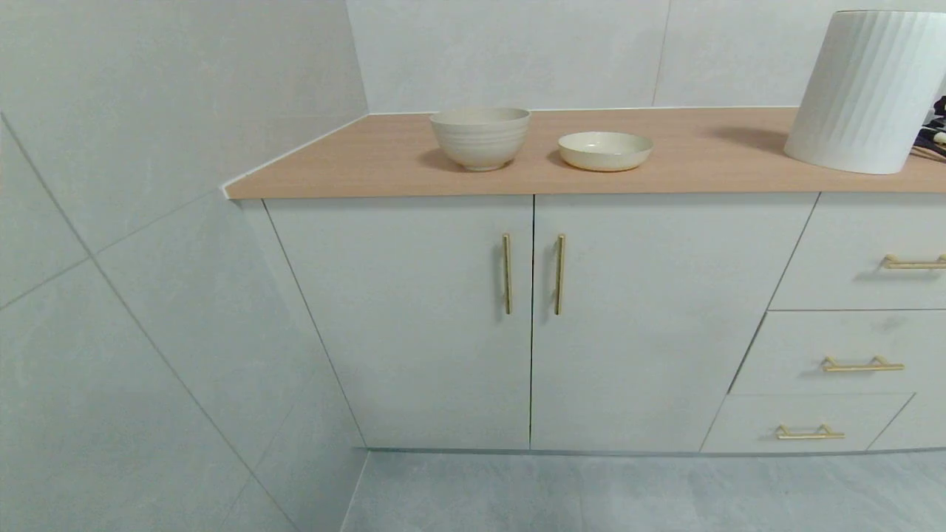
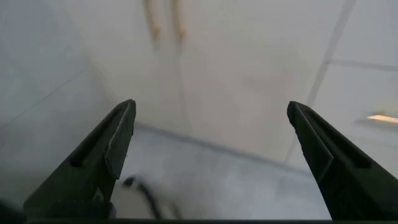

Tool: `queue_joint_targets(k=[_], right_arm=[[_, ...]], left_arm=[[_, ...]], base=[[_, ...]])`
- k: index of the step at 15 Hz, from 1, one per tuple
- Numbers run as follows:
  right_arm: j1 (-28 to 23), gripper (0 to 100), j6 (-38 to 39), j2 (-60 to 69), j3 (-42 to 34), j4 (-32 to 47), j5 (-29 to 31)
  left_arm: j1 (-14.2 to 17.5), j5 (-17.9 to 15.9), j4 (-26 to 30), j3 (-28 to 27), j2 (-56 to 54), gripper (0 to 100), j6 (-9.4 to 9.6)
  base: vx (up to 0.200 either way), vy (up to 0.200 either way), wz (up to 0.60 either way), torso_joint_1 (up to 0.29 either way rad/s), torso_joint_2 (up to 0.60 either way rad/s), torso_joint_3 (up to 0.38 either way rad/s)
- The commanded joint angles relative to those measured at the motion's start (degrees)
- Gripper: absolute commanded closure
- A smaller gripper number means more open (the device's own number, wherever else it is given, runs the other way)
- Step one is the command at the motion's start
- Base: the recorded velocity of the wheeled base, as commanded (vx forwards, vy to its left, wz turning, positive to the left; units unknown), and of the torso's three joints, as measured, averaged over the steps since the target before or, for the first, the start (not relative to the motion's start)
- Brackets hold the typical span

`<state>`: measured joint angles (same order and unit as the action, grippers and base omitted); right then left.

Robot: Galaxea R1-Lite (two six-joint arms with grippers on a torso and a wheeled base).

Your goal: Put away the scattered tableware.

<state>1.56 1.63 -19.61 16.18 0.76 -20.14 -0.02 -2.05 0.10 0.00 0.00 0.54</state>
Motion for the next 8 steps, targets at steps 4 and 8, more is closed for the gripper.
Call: queue_joint_targets(k=[4,8], right_arm=[[12.8,0,0.6,-38.2,15.2,-4.0,-3.2],[20.1,0,4.0,-61.9,22.2,-25.8,-3.2]], left_arm=[[0.0,0.0,0.0,0.0,0.0,0,-0.01],[0.0,-0.1,0.0,0.0,0.0,0,-0.01]], base=[[0.000,0.000,0.00,0.000,0.00,0.000],[0.000,0.000,0.00,0.000,0.00,0.000]])
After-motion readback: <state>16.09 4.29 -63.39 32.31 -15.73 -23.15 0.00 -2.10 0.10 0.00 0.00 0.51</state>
